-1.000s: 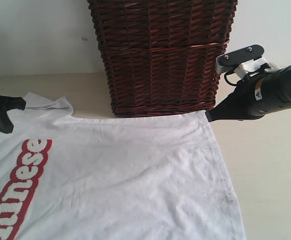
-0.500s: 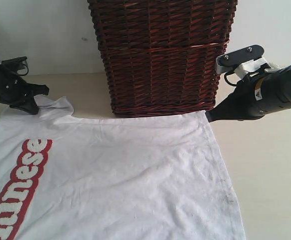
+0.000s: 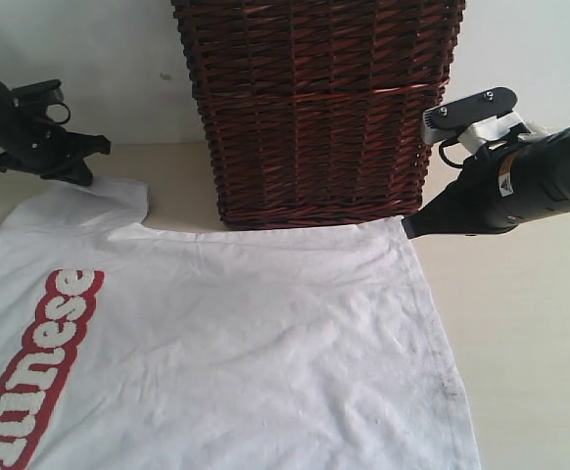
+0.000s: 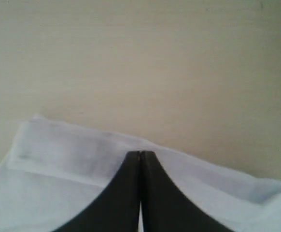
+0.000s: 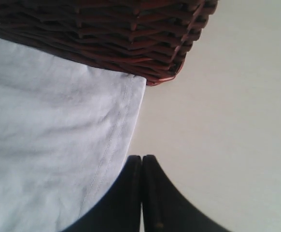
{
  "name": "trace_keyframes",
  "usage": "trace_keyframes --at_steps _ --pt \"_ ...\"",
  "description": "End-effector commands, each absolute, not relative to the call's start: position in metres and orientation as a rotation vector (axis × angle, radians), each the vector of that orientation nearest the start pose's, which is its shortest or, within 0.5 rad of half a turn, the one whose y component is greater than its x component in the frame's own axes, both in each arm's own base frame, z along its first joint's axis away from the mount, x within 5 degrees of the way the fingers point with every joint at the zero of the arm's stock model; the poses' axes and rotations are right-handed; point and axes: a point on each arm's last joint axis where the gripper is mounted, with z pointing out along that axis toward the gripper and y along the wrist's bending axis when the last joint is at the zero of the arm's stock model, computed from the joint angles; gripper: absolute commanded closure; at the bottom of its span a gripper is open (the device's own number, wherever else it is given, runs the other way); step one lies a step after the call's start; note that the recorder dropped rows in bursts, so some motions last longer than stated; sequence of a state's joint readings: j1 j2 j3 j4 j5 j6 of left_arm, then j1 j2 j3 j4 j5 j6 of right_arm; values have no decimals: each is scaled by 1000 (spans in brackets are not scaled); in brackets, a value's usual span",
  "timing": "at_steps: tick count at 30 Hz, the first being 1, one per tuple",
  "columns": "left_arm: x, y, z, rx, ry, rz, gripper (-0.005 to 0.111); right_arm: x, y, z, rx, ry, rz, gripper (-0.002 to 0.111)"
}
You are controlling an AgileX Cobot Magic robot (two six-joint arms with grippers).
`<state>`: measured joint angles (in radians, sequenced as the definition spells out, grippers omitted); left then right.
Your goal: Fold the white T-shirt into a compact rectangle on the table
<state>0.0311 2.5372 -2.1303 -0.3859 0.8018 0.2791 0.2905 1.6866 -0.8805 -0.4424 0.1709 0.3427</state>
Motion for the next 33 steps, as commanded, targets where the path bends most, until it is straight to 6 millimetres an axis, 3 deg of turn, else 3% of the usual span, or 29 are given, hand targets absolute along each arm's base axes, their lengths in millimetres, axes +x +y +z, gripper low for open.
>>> trace_keyframes --at_steps 1,8,16,21,25,27,31,33 --pt "545 -28 121 122 2584 -327 107 319 89 183 -441 2389 3 108" --pt "542 -35 134 161 2589 -324 107 319 89 183 -443 2390 1 108" --pt "520 -15 178 349 2720 -64 107 319 89 183 -443 2390 1 108" --pt "504 -4 203 338 2804 -94 107 318 87 181 -500 2406 -39 108" --pt "489 -4 222 320 2767 -85 107 311 82 176 -578 2487 -119 108" --pt "478 -4 239 290 2716 -75 107 312 85 172 -574 2493 -70 108" --pt "452 -2 274 276 2668 -65 107 321 97 139 -637 2546 37 108" --pt "441 -3 282 282 2663 -63 107 327 99 129 -635 2587 53 108"
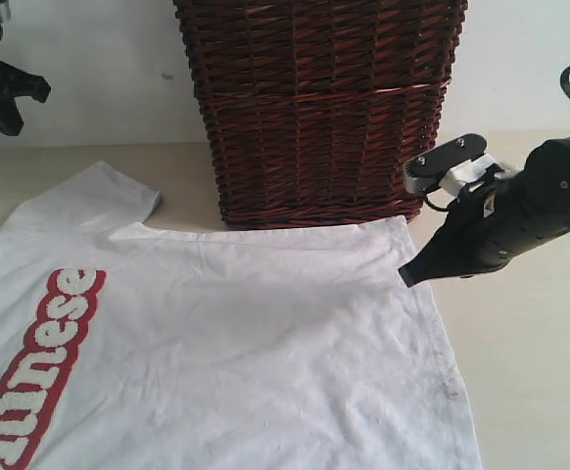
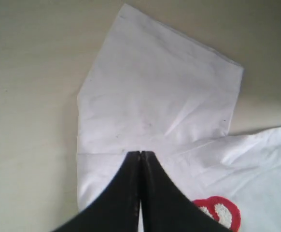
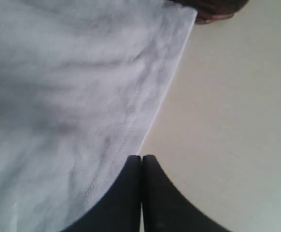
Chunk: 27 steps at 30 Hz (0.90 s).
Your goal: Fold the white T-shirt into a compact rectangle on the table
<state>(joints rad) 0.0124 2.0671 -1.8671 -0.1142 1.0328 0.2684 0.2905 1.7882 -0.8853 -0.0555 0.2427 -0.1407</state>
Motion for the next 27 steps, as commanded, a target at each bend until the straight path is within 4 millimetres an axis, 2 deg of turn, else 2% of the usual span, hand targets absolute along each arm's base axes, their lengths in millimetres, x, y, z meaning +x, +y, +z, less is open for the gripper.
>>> trace_keyframes --at_steps 1,3,6,11,14,17,22,27 --pt "437 -2 285 294 2660 -55 107 328 100 125 -635 2603 55 108" --pt "427 1 294 304 2651 -39 107 329 100 118 -651 2646 54 108" --pt "414 12 311 268 2626 -25 107 322 101 113 -768 2725 81 108" --pt "406 21 322 246 2624 -1 107 313 107 125 -806 2786 216 108" --pt "407 22 322 247 2617 9 107 299 109 139 -822 2858 305 108" --pt "408 22 320 244 2607 10 107 284 111 147 -794 2839 332 108" --pt "411 22 316 242 2607 7 107 260 121 137 -853 2821 316 108" --pt "413 20 312 226 2616 -38 107 258 129 120 -838 2826 285 108"
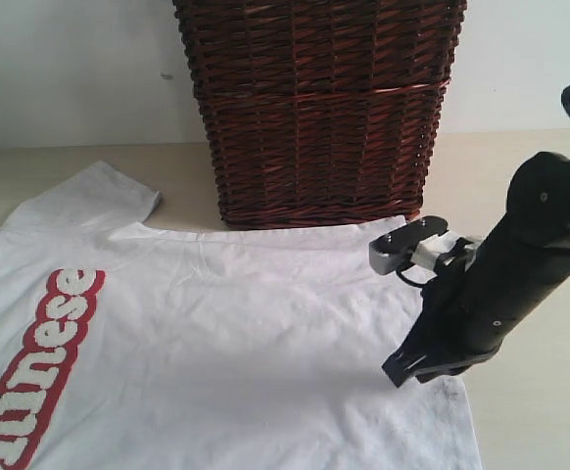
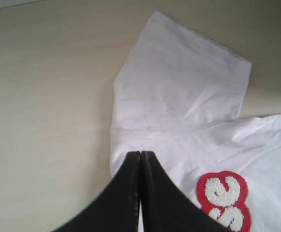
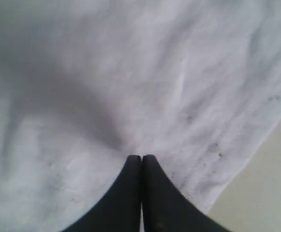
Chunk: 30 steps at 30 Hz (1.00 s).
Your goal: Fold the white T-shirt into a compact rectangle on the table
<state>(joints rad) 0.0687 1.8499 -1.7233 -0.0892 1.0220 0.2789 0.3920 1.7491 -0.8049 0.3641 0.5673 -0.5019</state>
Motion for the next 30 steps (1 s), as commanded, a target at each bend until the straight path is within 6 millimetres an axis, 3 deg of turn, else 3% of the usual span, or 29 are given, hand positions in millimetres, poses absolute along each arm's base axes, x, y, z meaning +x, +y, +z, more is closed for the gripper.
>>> trace_keyframes --at_steps 1,5,12,17,25,30 --pt "413 19 312 225 2615 -44 107 259 129 117 -824 2829 272 108" --pt "413 18 312 217 2613 -65 107 262 120 106 -767 2896 128 108" --pt "413 17 312 213 2614 -79 107 270 101 106 -621 2888 -203 108" --pt "411 16 312 224 2627 -88 107 272 95 107 -605 2879 -251 108" --pt "399 -8 311 574 2642 -348 106 290 65 109 -346 2816 -279 108" --pt "394 -35 303 766 2660 -323 89 298 54 110 -305 2772 -243 108"
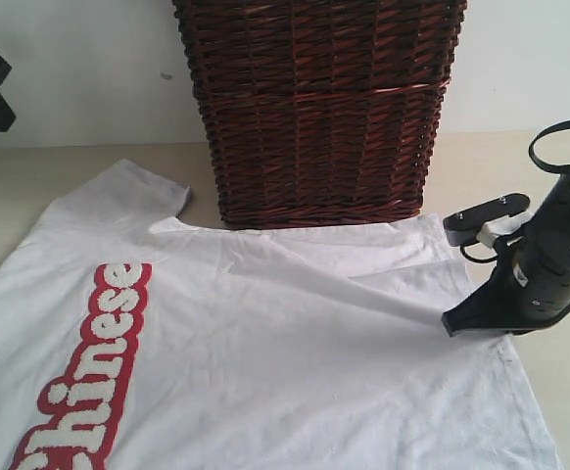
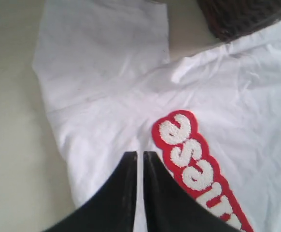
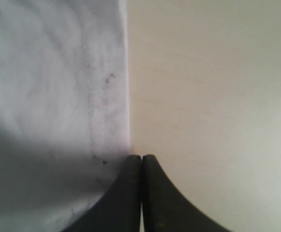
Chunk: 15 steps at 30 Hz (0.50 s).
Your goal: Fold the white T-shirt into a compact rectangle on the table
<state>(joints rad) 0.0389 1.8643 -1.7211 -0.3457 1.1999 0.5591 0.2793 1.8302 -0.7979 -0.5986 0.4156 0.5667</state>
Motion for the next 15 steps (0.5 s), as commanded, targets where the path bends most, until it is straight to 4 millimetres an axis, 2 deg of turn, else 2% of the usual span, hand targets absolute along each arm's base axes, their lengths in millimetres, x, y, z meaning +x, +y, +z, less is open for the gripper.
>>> trace_keyframes --at_steps 1,6,11,14,15 --pt "392 -41 298 818 2670 -299 85 299 51 111 -288 2770 -239 108" --pt "381 -56 274 1008 2748 -137 63 300 47 111 -240 2771 -224 108" --pt "363 -52 237 1128 2862 -106 53 299 48 110 -250 2779 -203 108" --pt "346 -43 209 1455 2861 -49 50 299 49 110 -250 2782 -194 108" --pt "338 -39 199 1623 2830 -31 49 299 49 110 -249 2784 -191 108"
